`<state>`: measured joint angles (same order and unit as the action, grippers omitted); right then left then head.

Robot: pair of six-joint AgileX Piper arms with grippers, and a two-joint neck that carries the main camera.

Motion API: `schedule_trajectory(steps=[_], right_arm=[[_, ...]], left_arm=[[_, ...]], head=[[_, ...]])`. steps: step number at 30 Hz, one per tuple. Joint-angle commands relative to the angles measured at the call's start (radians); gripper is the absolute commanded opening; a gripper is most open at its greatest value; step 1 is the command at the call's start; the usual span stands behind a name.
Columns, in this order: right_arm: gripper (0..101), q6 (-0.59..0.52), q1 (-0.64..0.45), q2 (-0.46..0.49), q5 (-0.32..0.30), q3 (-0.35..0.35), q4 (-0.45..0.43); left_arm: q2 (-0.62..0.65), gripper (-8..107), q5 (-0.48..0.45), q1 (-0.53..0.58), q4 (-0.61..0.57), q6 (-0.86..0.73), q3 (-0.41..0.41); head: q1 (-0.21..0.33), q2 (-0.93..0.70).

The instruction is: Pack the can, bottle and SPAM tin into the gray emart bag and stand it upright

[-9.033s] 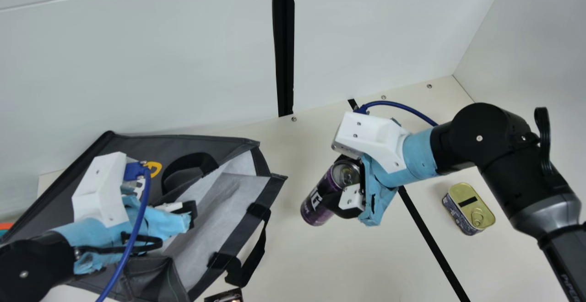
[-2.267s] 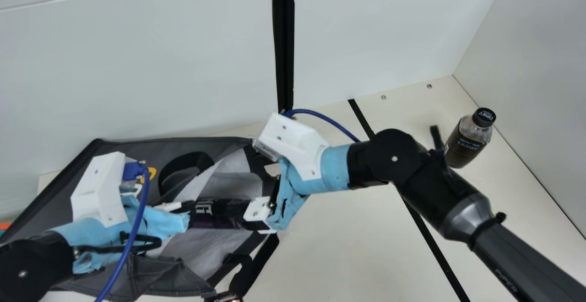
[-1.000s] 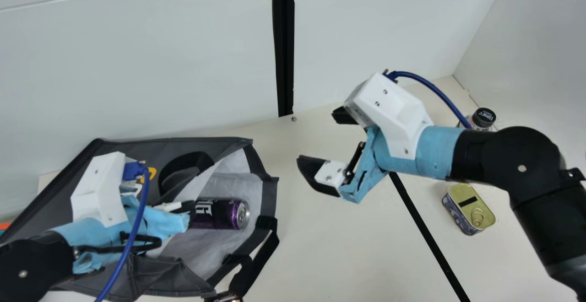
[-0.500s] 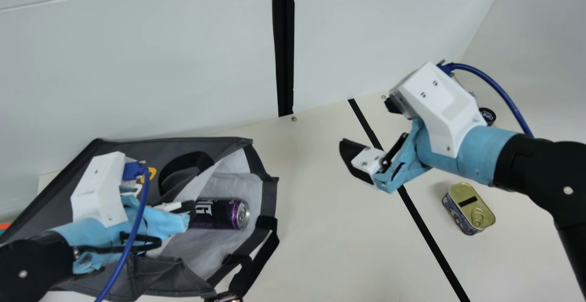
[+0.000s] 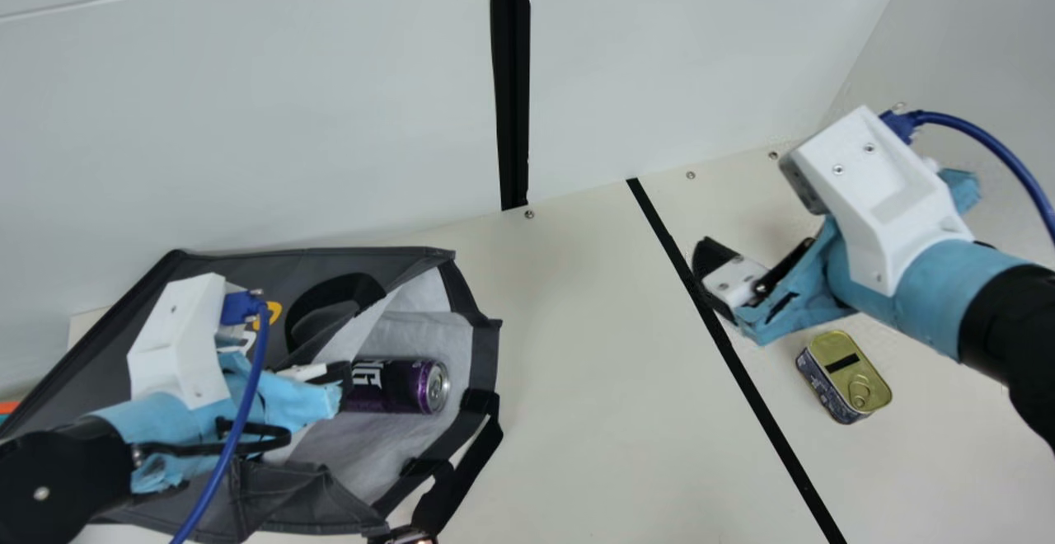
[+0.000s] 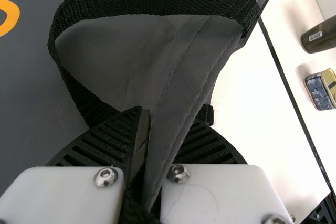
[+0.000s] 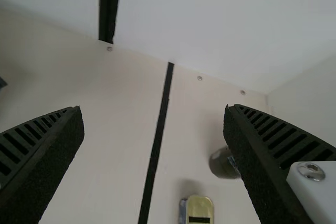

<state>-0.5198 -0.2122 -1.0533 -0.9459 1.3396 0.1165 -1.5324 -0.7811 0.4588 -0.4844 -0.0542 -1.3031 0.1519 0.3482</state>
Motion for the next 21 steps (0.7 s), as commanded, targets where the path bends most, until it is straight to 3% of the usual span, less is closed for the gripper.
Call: schedule_trajectory(steps=[1, 21], right_arm=[[95, 0.061, -0.001, 0.011, -0.021, 0.006, -0.085], [95, 0.395, 0.061, 0.108, -0.248, 0.09, -0.432]], left_arm=[[0.0, -8, 0.0, 0.0, 0.0, 0.0, 0.0], [0.0, -8, 0.0, 0.0, 0.0, 0.0, 0.0]], head=[[0.023, 0.001], [0.023, 0.001]])
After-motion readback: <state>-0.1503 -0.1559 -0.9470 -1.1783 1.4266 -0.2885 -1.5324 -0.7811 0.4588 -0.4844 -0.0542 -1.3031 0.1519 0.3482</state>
